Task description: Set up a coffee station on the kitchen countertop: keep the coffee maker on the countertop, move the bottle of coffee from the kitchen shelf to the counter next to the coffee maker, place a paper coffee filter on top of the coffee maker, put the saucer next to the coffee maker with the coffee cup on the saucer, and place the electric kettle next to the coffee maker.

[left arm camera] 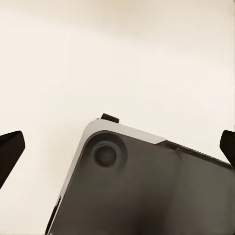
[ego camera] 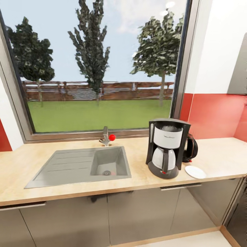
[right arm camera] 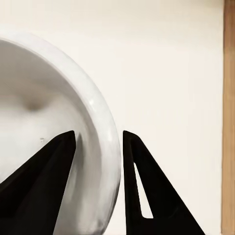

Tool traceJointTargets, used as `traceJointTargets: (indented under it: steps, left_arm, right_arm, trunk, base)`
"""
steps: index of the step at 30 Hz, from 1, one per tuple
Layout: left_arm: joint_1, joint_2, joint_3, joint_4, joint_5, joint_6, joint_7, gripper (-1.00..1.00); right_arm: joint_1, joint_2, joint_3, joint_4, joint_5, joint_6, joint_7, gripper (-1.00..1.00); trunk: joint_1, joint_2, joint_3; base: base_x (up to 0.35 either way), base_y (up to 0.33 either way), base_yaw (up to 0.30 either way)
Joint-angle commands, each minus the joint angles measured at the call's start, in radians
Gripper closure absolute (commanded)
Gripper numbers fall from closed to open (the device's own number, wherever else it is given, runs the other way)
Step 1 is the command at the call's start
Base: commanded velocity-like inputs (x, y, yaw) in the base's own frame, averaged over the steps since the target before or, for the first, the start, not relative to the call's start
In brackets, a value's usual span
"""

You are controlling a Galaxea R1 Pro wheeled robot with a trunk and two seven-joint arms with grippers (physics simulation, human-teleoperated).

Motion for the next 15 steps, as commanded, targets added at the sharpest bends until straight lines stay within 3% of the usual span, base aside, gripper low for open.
traceJointTargets:
  steps: [1,15]
  left_arm:
    - [0.0,0.0,-0.009,-0.001,0.009,-0.003,0.002,-1.0]
    - [0.0,-0.001,-0.009,-0.001,0.009,-0.003,0.002,-1.0]
  right_arm:
    - [-0.002,0.0,0.0,0.003,0.005,-0.006,0.001,1.0]
    - [-0.002,0.0,0.0,0.003,0.005,-0.006,0.001,1.0]
  trunk:
    - [0.0,-0.001,-0.002]
    - [0.0,-0.001,-0.002]
  base:
    - [0.0,-0.299,0.002]
    - [0.0,-0.299,0.008]
